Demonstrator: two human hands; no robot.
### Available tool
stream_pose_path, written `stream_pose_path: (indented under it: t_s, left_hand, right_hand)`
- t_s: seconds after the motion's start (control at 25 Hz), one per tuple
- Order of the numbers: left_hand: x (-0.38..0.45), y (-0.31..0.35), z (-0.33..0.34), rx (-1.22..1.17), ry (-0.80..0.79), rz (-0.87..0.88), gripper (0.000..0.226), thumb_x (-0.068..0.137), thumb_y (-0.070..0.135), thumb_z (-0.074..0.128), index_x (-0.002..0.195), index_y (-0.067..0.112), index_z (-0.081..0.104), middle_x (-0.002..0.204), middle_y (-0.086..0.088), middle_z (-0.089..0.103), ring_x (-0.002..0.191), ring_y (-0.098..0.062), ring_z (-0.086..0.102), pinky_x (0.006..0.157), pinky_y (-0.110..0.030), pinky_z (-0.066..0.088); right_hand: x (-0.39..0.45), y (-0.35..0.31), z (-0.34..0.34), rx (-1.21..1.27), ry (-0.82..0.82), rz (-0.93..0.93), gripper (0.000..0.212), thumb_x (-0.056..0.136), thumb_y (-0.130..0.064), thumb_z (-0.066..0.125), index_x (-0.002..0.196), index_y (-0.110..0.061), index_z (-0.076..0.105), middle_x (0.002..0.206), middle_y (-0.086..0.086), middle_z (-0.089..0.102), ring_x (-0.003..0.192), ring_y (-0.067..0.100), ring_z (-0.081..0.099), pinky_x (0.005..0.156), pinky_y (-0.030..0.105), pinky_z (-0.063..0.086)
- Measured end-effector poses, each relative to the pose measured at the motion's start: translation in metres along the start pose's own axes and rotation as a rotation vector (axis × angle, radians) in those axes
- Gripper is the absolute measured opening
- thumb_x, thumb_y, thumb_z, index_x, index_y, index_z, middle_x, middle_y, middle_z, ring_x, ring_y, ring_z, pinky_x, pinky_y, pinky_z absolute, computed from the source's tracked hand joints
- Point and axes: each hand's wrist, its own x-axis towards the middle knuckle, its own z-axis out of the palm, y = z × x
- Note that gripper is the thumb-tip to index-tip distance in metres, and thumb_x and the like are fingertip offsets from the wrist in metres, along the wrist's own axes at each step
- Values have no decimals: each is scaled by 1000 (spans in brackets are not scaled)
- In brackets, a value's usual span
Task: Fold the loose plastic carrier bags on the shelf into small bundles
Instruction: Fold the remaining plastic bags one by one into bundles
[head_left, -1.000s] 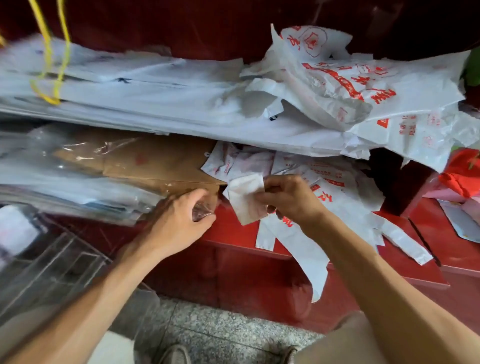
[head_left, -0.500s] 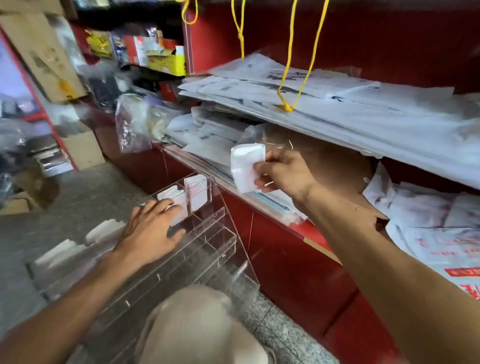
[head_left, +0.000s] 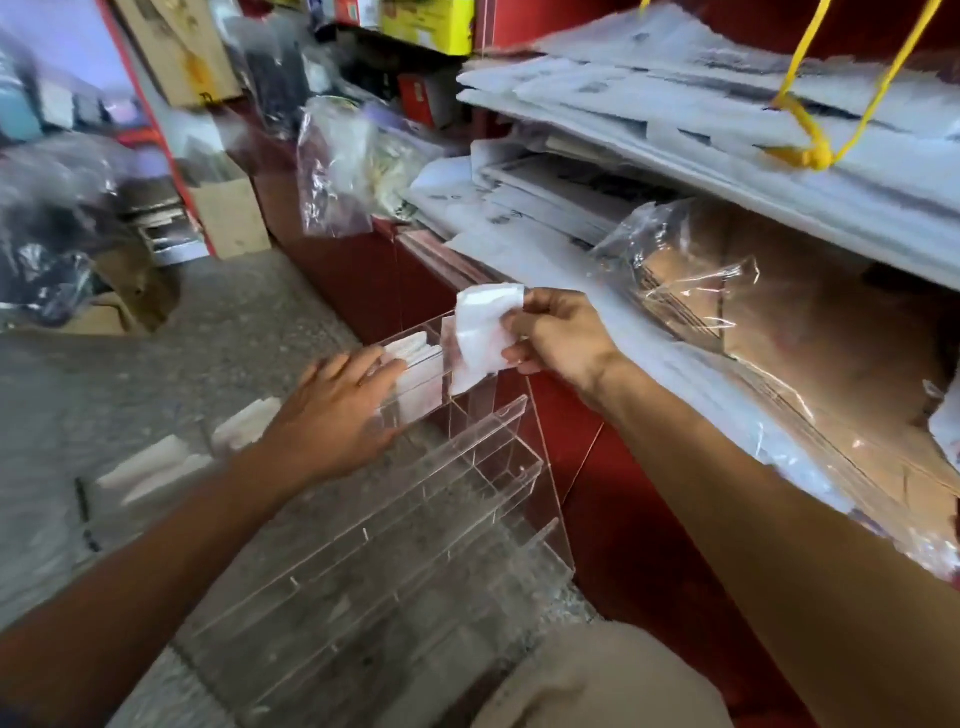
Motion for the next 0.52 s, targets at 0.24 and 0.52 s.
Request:
stream_pose_path:
  t_s: [0.24,0.52]
  left_hand:
    - [-94,-60,-18,107,41,-59,73,77,55,56,142,24,42,144,-8,49,127,-32,48,103,-51,36]
    - [-196,-105,-30,-21,-15,-136,74,84,57,53,146,17,42,150,-10,43,137,-33,39,107,-51,41]
  right_hand:
    - [-18,16,72,22,-255,42,8,92,1,59,96,-2,65,80,8,60,61,14,58,51,20,46]
    - [-59,23,145,-16,-680,0,15,92,-1,61,99,-9,71,83,7,74,76,17,72,71,27,58]
